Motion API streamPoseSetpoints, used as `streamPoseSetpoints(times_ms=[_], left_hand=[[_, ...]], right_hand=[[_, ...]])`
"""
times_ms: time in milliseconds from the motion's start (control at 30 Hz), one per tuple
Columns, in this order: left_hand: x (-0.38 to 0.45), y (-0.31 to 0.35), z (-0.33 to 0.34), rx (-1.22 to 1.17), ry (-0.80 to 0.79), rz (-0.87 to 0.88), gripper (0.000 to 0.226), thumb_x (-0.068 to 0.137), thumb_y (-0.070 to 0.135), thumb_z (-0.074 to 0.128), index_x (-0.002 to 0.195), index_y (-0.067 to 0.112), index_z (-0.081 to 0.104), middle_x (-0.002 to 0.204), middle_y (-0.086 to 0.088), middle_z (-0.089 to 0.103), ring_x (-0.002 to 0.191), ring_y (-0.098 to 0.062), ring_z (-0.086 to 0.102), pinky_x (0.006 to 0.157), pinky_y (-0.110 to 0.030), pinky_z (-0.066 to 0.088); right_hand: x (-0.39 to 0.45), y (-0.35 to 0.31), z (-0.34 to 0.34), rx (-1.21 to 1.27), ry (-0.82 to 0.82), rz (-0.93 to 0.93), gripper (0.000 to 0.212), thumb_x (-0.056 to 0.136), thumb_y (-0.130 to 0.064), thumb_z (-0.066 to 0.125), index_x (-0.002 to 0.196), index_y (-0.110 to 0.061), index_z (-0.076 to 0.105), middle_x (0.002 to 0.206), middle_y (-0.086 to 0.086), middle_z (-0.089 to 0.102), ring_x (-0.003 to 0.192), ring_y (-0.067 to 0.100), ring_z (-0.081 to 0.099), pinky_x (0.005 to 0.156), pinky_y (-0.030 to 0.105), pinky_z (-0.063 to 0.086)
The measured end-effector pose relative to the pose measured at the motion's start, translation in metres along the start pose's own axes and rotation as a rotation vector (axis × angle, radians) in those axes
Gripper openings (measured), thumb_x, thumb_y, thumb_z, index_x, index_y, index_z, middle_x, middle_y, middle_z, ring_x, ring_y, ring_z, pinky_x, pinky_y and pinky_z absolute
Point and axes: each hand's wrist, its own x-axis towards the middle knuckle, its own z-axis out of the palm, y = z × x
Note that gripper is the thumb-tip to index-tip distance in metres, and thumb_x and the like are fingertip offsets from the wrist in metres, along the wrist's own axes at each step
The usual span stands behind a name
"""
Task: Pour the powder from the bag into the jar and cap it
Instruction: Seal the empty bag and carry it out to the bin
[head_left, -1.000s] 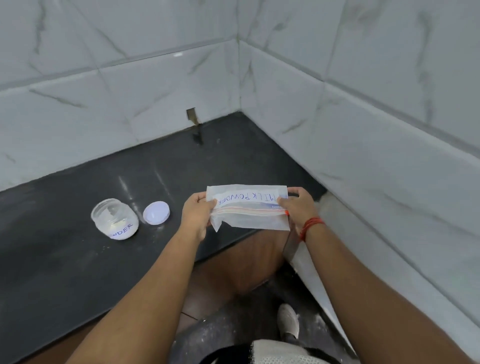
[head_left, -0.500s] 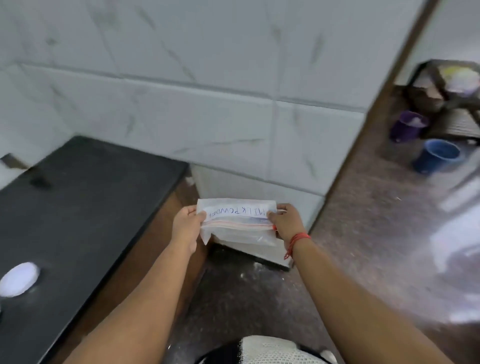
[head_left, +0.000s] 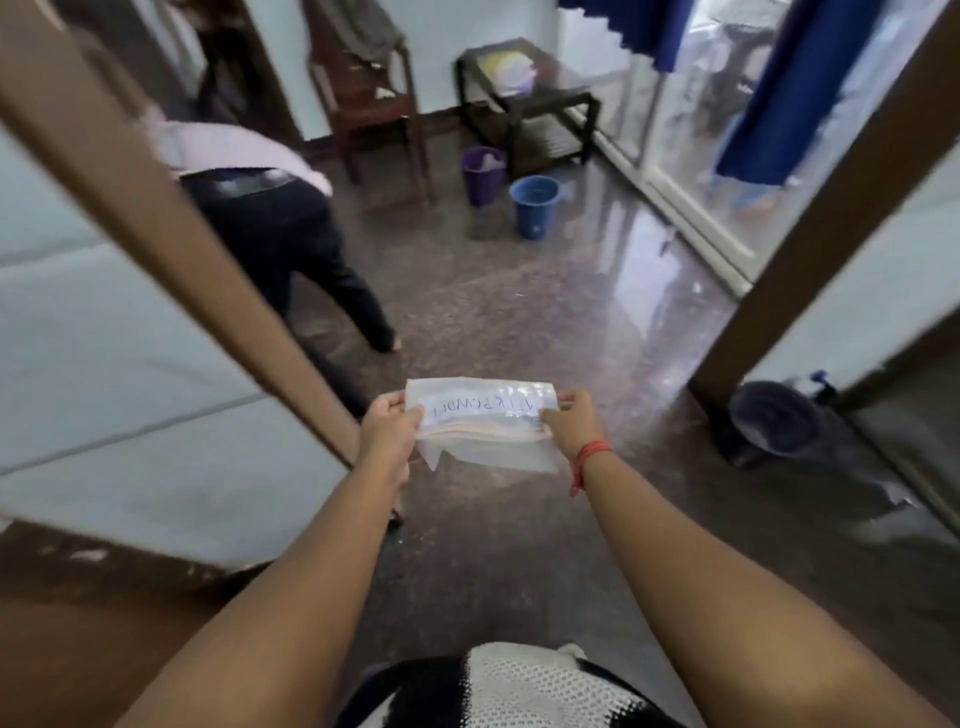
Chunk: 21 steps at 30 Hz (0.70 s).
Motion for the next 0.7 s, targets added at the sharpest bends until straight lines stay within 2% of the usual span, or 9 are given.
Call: streamPoseSetpoints(times_ms=[67,100,167,233,300,433,533,600,700], left_hand=[[-0.008,0.005,0.060,0.051,-0.069,0.024,0.025,0.097,0.000,0.058,0.117,0.015,0.060,0.108,-0.006,0.073,0.091,-0.024,0.072,0.068,-0.037,0.059],[-0.011,0.006,0.088,0.078,-0.103,0.042,0.026,0.096,-0.001,0.058,0.117,0.013,0.060,0.110,-0.008,0.074,0.093,-0.026,0.074,0.070,-0.038,0.061],[-0.022,0.008,0.143,0.136,-0.181,0.061,0.026,0.096,-0.002,0.057,0.117,0.012,0.061,0.108,-0.008,0.073,0.092,-0.025,0.074,0.072,-0.040,0.062],[-0.033,0.004,0.197,0.183,-0.268,0.071,0.023,0.097,-0.001,0.056,0.115,0.012,0.059,0.104,-0.006,0.072,0.085,-0.022,0.071,0.071,-0.039,0.058],[-0.043,-0.002,0.249,0.233,-0.359,0.082,0.018,0.098,0.002,0.059,0.112,0.013,0.060,0.106,-0.008,0.073,0.084,-0.022,0.070,0.067,-0.037,0.054],[-0.063,-0.020,0.340,0.346,-0.542,0.101,0.011,0.097,0.011,0.062,0.104,0.019,0.065,0.109,-0.011,0.075,0.090,-0.024,0.071,0.067,-0.034,0.052],[-0.074,-0.030,0.395,0.436,-0.685,0.111,0.009,0.094,0.019,0.062,0.097,0.023,0.068,0.100,-0.005,0.078,0.094,-0.028,0.074,0.080,-0.046,0.058],[-0.075,-0.035,0.438,0.453,-0.753,0.085,0.013,0.090,0.022,0.062,0.100,0.023,0.070,0.100,-0.006,0.079,0.098,-0.032,0.075,0.089,-0.053,0.060],[-0.076,-0.040,0.501,0.471,-0.813,0.055,0.015,0.096,0.014,0.059,0.106,0.018,0.070,0.104,-0.012,0.077,0.099,-0.033,0.074,0.090,-0.053,0.060]], right_hand=[[0.010,0.014,-0.049,-0.078,0.098,-0.011,0.032,0.087,-0.013,0.064,0.117,-0.013,0.055,0.128,0.012,0.054,0.102,0.026,0.057,0.088,0.033,0.049],[0.014,0.020,-0.070,-0.114,0.135,-0.018,0.037,0.089,-0.015,0.062,0.124,-0.010,0.054,0.133,0.014,0.049,0.108,0.029,0.057,0.094,0.038,0.049],[0.017,0.029,-0.107,-0.142,0.164,-0.034,0.039,0.092,-0.017,0.059,0.130,-0.009,0.054,0.136,0.013,0.047,0.116,0.031,0.055,0.102,0.040,0.046],[0.021,0.038,-0.137,-0.134,0.145,-0.066,0.035,0.093,-0.016,0.058,0.127,-0.009,0.058,0.135,0.013,0.051,0.117,0.028,0.054,0.098,0.028,0.041],[0.024,0.046,-0.162,-0.107,0.127,-0.068,0.033,0.093,-0.013,0.057,0.126,-0.011,0.060,0.135,0.012,0.054,0.116,0.026,0.055,0.092,0.024,0.038],[0.040,0.060,-0.216,-0.039,0.141,-0.019,0.040,0.094,-0.006,0.051,0.133,-0.011,0.058,0.140,0.009,0.055,0.123,0.024,0.054,0.100,0.026,0.039],[0.058,0.070,-0.257,0.035,0.171,0.053,0.044,0.095,-0.004,0.047,0.137,-0.014,0.056,0.143,0.004,0.056,0.126,0.021,0.055,0.104,0.027,0.039],[0.078,0.079,-0.287,0.092,0.218,0.106,0.046,0.095,-0.003,0.045,0.137,-0.018,0.057,0.142,0.003,0.057,0.125,0.020,0.055,0.106,0.029,0.041],[0.118,0.094,-0.328,0.149,0.229,0.176,0.046,0.094,-0.004,0.043,0.135,-0.019,0.057,0.140,0.004,0.057,0.123,0.024,0.057,0.106,0.035,0.045]])
